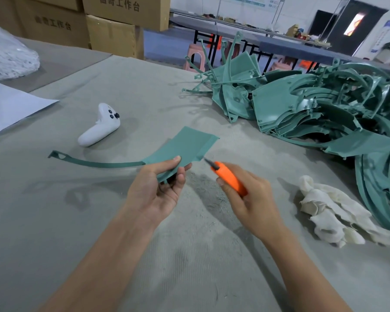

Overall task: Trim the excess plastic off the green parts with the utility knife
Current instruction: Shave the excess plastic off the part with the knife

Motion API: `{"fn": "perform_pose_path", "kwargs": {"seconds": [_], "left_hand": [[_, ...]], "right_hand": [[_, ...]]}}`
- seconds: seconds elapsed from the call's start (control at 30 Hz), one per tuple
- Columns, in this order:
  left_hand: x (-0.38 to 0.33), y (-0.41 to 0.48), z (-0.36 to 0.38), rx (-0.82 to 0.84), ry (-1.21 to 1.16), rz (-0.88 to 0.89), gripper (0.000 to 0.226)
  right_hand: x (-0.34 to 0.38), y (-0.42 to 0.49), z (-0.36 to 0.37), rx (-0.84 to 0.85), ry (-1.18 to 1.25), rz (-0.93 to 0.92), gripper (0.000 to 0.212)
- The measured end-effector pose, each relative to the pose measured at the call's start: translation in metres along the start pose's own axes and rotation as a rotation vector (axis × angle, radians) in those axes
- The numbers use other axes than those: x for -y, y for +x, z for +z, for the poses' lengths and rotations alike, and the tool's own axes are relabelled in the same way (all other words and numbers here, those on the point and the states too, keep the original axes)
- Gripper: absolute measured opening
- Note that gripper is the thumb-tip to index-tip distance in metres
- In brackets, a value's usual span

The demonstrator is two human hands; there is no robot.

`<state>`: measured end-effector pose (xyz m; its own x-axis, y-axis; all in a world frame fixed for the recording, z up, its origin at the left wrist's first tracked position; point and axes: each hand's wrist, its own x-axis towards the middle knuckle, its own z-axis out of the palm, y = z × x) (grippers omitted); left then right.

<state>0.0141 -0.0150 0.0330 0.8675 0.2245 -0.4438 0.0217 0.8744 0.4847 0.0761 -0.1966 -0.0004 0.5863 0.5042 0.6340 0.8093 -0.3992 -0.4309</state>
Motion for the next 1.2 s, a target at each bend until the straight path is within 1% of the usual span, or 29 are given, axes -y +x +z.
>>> {"fn": "perform_pose_path", "kwargs": {"seconds": [0.07,0.17,0.2,0.33,0.47,0.5,0.63,0.77,0.9,0.97,1.0,1.03,1.13,1.2], "left_hand": [[0.0,0.0,0.0,-0.003,0.005,-0.001,0.005],[0.001,-0.001,0.0,0.013,0.019,-0.005,0.005],[0.001,-0.001,0.0,0.012,0.018,-0.007,0.005],[0.0,0.0,0.0,0.006,-0.002,0.0,0.005],[0.002,-0.002,0.0,0.019,0.038,0.002,0.005],[0.002,-0.002,0.0,0.02,0.043,-0.001,0.005],[0.002,-0.001,-0.001,0.009,0.031,-0.007,0.005],[0.002,0.0,0.0,0.001,0.025,-0.008,0.004],[0.002,0.001,-0.002,0.005,-0.007,-0.002,0.005],[0.002,0.001,-0.002,0.03,-0.03,-0.004,0.012],[0.002,0.001,-0.002,0.043,-0.038,-0.004,0.017],[0.001,0.002,-0.002,0.049,-0.046,-0.005,0.019],[0.0,0.004,-0.001,0.029,-0.054,-0.016,0.016],[0.0,0.005,-0.003,0.016,-0.056,-0.024,0.018]], "right_hand": [[0.0,0.0,0.001,-0.02,-0.001,-0.003,0.026],[-0.003,0.008,-0.001,-0.142,0.041,0.052,0.022],[-0.003,0.008,-0.001,-0.143,0.039,0.048,0.022],[0.001,0.001,0.006,-0.032,0.012,-0.021,0.025],[-0.003,0.008,0.0,-0.173,0.077,0.087,0.021],[-0.004,0.008,-0.002,-0.182,0.088,0.095,0.021],[0.001,0.004,-0.004,-0.156,0.054,0.045,0.025],[-0.002,0.004,-0.005,-0.188,0.015,0.037,0.026],[0.0,-0.002,0.002,-0.098,-0.069,0.0,0.029],[0.004,-0.004,0.007,-0.03,-0.082,-0.013,0.031],[0.005,-0.004,0.009,-0.026,-0.081,-0.011,0.032],[0.005,-0.003,0.009,-0.042,-0.073,-0.011,0.031],[0.003,0.001,0.006,-0.138,-0.048,0.005,0.028],[0.0,0.003,0.003,-0.194,-0.05,0.012,0.029]]}}
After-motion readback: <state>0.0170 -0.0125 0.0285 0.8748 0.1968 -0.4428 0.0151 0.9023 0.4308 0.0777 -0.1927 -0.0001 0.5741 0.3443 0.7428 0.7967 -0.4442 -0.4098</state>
